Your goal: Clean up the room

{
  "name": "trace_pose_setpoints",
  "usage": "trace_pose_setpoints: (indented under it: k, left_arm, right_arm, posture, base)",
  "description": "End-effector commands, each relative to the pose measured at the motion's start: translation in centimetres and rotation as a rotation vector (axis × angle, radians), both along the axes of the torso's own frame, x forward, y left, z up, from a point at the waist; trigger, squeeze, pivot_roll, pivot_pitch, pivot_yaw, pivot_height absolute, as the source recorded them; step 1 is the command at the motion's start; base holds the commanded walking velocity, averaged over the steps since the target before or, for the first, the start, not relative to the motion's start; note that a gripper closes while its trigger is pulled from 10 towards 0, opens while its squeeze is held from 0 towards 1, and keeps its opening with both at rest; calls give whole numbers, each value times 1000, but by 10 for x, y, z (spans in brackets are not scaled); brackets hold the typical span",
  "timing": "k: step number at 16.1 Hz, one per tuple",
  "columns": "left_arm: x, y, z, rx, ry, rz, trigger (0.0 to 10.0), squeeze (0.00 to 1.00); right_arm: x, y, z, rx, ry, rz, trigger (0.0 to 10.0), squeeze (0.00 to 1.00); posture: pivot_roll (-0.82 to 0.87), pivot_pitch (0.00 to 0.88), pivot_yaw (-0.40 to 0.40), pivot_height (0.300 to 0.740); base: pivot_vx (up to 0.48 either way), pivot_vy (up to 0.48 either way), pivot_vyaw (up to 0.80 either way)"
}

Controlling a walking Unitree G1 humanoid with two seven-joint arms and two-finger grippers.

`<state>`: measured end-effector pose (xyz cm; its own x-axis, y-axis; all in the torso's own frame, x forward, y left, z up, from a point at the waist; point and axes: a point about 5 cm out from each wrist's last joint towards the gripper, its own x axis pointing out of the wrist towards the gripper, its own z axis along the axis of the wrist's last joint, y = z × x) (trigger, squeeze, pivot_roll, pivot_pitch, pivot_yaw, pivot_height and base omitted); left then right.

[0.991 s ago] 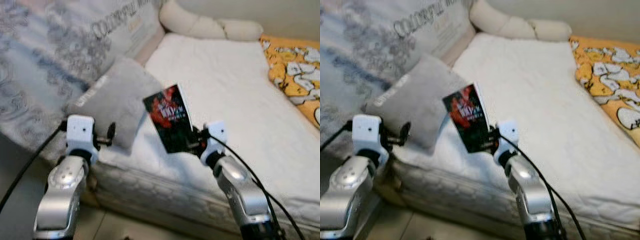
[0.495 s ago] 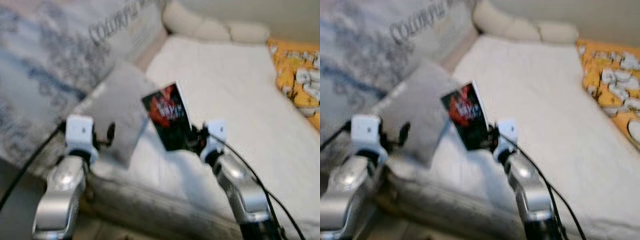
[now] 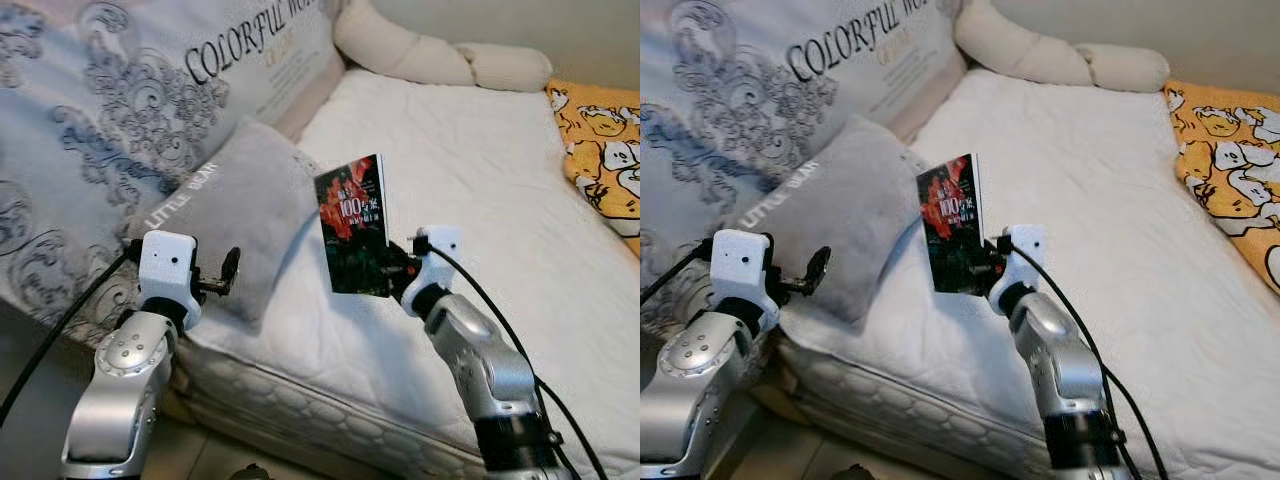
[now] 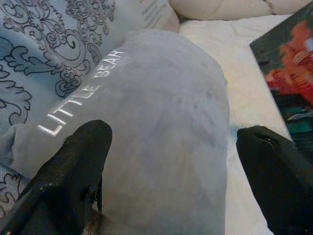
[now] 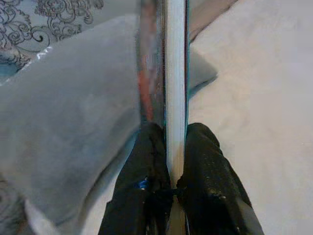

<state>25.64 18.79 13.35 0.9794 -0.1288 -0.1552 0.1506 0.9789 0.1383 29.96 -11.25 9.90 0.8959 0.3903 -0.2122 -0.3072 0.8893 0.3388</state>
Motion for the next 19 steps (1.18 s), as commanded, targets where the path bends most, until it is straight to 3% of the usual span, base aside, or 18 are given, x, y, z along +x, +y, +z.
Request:
trace_pose_setpoints:
  k: [1,4,7,10,12,14,19]
  left_arm:
    - [2,-5,-1,-3,22,-54,10000,0]
    - [3,-11,-2,18,66,-180,10000,0]
    - [13,-6,7,31,67,-245,10000,0]
    - [13,-12,10,36,117,-408,10000,0]
    - [5,-20,9,29,188,-558,10000,0]
    - [-9,-23,1,79,301,-710,10000,0]
    - [-14,-20,-5,164,377,-759,10000,0]
  right_arm:
    - [5,-1,3,33,34,-18,10000,0]
    - [14,6,-7,97,144,-30,10000,0]
    - [26,11,-26,194,321,-56,10000,0]
    - [42,13,-36,263,434,-97,10000,0]
    - [50,14,-34,292,458,-122,10000,0]
    - [58,13,-28,292,443,-167,10000,0]
    - [59,8,-32,168,445,-195,10000,0]
  posture:
    - [108,0,14,740]
    - [108,0,20,740]
    - [108,0,28,740]
    - [118,0,38,740]
    - [133,0,42,740]
    - [154,0,49,740]
    - [177,43,58,740]
  base:
    - [0,0,0]
    - [0,0,0]
    - [0,0,0]
    - [0,0,0]
    - [0,0,0]
    - [0,0,0]
    - [0,0,0]
